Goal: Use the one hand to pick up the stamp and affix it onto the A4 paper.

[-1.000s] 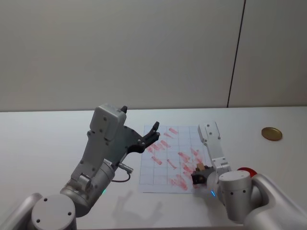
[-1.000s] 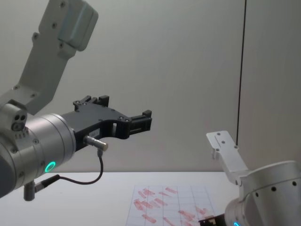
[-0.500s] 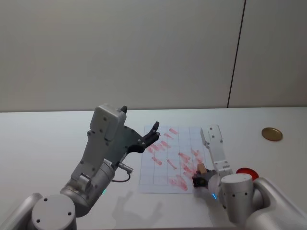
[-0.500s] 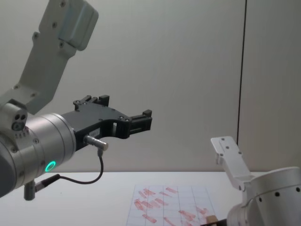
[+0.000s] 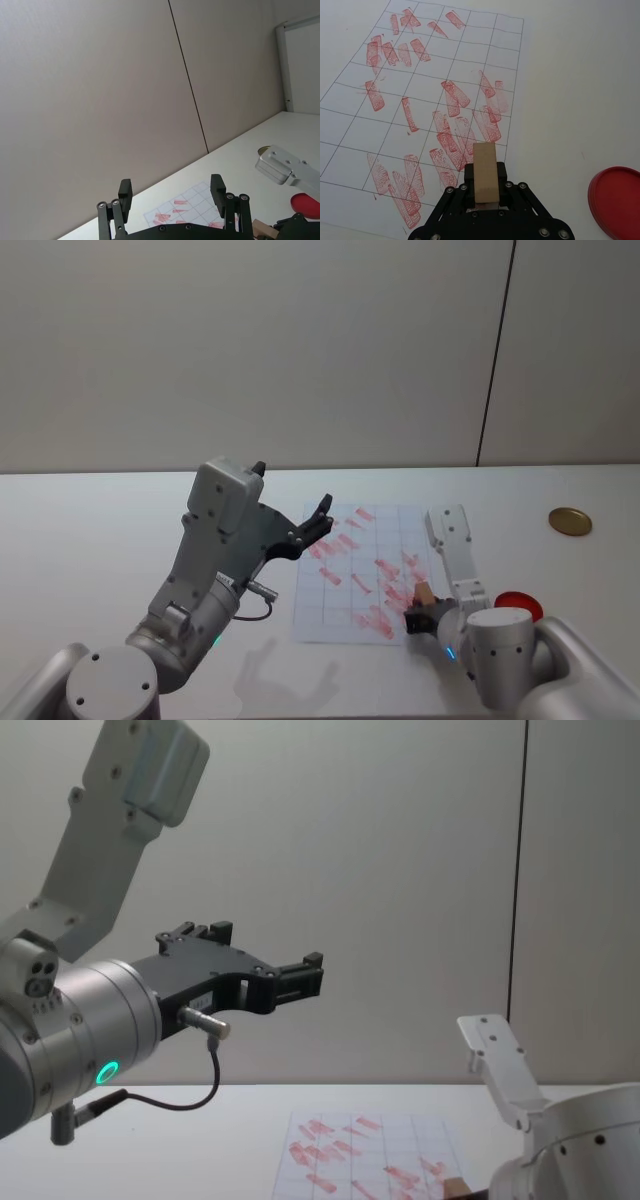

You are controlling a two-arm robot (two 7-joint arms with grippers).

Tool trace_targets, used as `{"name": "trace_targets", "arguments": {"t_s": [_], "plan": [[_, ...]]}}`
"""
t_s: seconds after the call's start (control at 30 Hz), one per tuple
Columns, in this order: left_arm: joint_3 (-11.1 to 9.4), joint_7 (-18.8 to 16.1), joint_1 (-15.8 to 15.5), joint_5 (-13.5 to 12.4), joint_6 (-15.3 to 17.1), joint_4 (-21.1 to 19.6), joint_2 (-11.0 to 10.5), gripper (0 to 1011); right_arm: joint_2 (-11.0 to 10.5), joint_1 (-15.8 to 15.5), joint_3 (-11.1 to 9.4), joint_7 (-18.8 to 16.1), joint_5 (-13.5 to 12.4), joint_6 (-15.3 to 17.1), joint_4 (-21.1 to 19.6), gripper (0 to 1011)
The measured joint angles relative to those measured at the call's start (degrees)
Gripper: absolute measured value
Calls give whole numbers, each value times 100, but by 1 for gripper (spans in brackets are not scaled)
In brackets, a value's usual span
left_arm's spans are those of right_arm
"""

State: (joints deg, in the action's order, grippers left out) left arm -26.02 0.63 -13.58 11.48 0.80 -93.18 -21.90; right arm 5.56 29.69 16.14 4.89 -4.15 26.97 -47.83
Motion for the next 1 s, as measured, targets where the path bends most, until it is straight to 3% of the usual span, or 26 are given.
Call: {"name": "trace_targets", "arguments": {"t_s": [0.37,0.73,1.0], "plan": [[0,0,0,0,0,0,0,993,-54,-210,-7,-61,-4,-100,-534,219],[0,0,0,0,0,0,0,993,-79,-346,1,-138,-40,-169,-1475,218],[0,0,0,0,0,0,0,993,-98,-399,-32,-106,-71,-132,-1901,218]]}}
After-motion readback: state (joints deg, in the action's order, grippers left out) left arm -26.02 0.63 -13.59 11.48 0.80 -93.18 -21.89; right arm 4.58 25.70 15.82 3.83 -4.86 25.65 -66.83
